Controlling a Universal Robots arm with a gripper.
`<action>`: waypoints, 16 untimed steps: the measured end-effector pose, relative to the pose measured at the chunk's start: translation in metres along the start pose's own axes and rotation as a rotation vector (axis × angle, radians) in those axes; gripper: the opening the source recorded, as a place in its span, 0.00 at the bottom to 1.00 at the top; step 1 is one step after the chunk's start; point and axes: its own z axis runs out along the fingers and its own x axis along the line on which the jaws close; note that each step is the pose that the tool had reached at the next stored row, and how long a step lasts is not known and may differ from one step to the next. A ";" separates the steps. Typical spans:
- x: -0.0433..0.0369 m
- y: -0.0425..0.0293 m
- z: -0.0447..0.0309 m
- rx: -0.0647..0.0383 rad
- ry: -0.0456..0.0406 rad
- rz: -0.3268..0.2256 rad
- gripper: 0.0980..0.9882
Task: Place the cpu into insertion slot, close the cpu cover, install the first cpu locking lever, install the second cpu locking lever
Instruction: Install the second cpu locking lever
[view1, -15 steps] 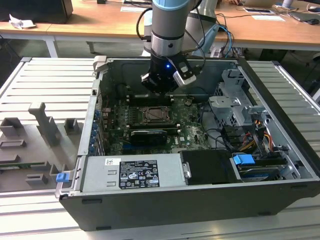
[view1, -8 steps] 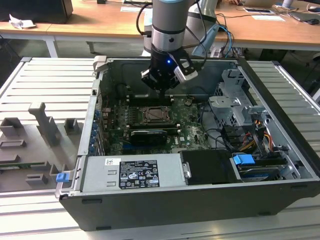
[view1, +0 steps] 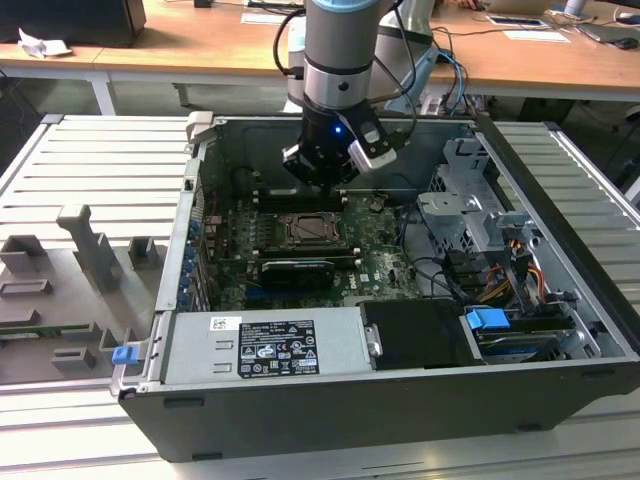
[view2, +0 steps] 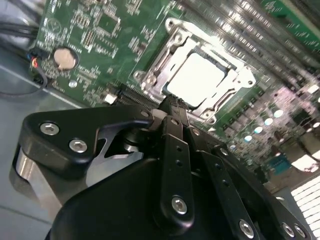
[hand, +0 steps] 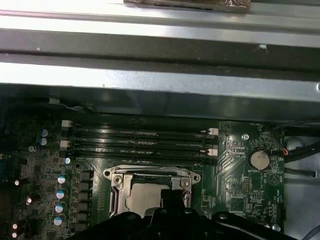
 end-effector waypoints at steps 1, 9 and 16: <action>0.0001 -0.0029 0.0000 -0.001 0.0004 0.000 0.01; 0.0041 -0.0296 0.0051 -0.017 0.0055 -0.003 0.01; 0.0050 -0.0484 0.0048 -0.020 0.0053 -0.003 0.01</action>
